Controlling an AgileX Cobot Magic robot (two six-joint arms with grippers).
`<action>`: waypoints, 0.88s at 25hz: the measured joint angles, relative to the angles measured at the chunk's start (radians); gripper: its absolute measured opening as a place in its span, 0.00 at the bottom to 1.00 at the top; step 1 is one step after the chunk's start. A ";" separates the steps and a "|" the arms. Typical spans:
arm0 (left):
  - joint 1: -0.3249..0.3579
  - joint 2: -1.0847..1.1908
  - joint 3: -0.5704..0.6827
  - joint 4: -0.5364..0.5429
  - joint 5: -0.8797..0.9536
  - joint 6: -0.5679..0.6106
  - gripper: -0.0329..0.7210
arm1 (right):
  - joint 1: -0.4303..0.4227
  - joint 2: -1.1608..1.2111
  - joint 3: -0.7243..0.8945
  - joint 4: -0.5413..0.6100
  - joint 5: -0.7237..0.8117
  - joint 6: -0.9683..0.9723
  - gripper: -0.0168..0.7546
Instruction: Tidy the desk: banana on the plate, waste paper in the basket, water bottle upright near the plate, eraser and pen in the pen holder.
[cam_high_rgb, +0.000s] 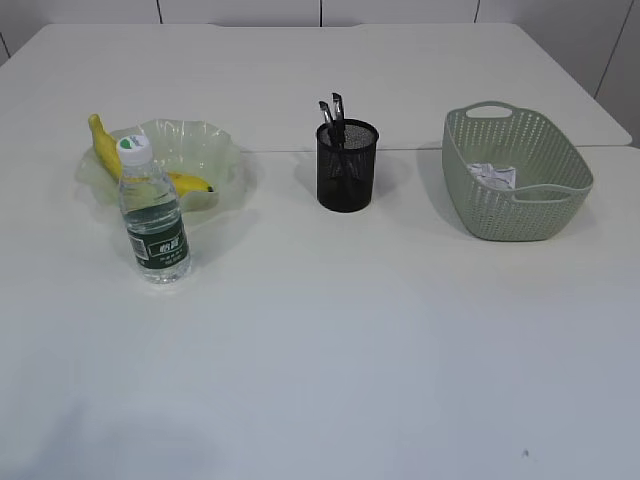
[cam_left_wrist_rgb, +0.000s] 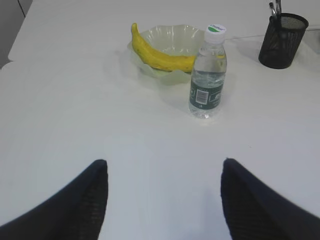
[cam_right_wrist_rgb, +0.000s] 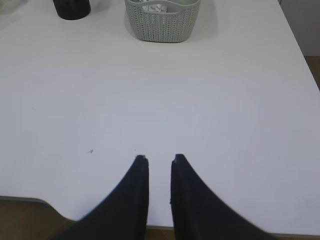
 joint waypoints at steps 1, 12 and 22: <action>0.000 -0.018 0.000 -0.008 0.020 0.000 0.70 | 0.000 0.000 0.000 0.000 0.000 0.000 0.18; 0.000 -0.142 -0.028 -0.058 0.216 0.000 0.70 | 0.000 0.000 0.000 0.000 0.000 0.000 0.18; 0.000 -0.159 -0.029 -0.090 0.362 0.000 0.70 | 0.000 0.000 0.000 -0.111 -0.006 -0.051 0.18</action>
